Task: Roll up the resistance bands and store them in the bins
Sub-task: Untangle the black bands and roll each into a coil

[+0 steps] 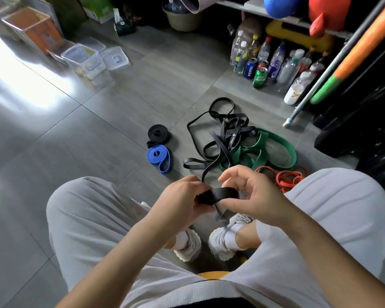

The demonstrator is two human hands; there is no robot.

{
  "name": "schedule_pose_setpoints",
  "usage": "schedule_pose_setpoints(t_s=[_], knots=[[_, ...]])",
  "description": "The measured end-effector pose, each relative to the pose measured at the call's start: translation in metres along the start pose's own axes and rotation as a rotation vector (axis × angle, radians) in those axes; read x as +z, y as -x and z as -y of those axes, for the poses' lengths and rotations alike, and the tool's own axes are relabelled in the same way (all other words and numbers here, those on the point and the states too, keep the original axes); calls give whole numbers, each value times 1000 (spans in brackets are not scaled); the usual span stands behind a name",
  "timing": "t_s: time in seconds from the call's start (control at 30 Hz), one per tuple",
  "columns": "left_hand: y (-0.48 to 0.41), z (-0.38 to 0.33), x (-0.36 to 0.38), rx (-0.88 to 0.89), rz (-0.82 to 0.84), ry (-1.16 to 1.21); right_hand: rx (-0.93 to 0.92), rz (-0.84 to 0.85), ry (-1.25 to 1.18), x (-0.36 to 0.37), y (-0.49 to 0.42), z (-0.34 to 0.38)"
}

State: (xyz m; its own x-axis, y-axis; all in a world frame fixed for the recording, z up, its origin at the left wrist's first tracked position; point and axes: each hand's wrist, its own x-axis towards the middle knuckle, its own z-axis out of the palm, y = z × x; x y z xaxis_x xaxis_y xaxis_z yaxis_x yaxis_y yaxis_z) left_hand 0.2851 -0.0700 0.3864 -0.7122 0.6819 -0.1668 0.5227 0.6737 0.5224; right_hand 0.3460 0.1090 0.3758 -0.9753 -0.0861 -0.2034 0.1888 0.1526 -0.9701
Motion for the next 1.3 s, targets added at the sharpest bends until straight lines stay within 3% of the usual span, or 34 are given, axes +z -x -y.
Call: schedule_pose_setpoints(t_s=[0.2, 0.4, 0.53, 0.67, 0.73, 0.77, 0.9, 0.97, 1.07, 1.13, 1.2, 1.3], knots=[[2, -3, 1, -26, -147, 177, 2, -41, -202, -4, 0, 0], [3, -1, -4, -115, -157, 936, -80, -102, -238, -1, -2, -2], [2, -1, 1, -164, -184, 1289, -177, -124, -237, 9, -7, -1], [3, -1, 13, -288, -147, 1577, -142, -124, -203, 19, -14, -3], [3, 0, 15, -321, -127, 1560, -96, -110, -132, 19, -15, -6], [4, 1, 14, -318, -128, 1414, -82, -122, -35, 17, -15, -7], [-1, 4, 1, -26, -116, 79, -132, -81, 591, 9, -17, -13], [-7, 0, -6, 30, -25, -142, -110, -34, 652, 13, -18, -11], [-14, -2, -14, 39, -32, -112, -166, -101, 628, 12, -18, -8], [-15, 1, -18, 69, -152, 25, -182, -192, 508, 6, -18, -4], [-14, 2, -22, 30, -234, 226, -197, -261, 410, 2, -17, 0], [-15, -1, -28, -58, -277, 728, -182, -277, 211, 0, -17, 3]])
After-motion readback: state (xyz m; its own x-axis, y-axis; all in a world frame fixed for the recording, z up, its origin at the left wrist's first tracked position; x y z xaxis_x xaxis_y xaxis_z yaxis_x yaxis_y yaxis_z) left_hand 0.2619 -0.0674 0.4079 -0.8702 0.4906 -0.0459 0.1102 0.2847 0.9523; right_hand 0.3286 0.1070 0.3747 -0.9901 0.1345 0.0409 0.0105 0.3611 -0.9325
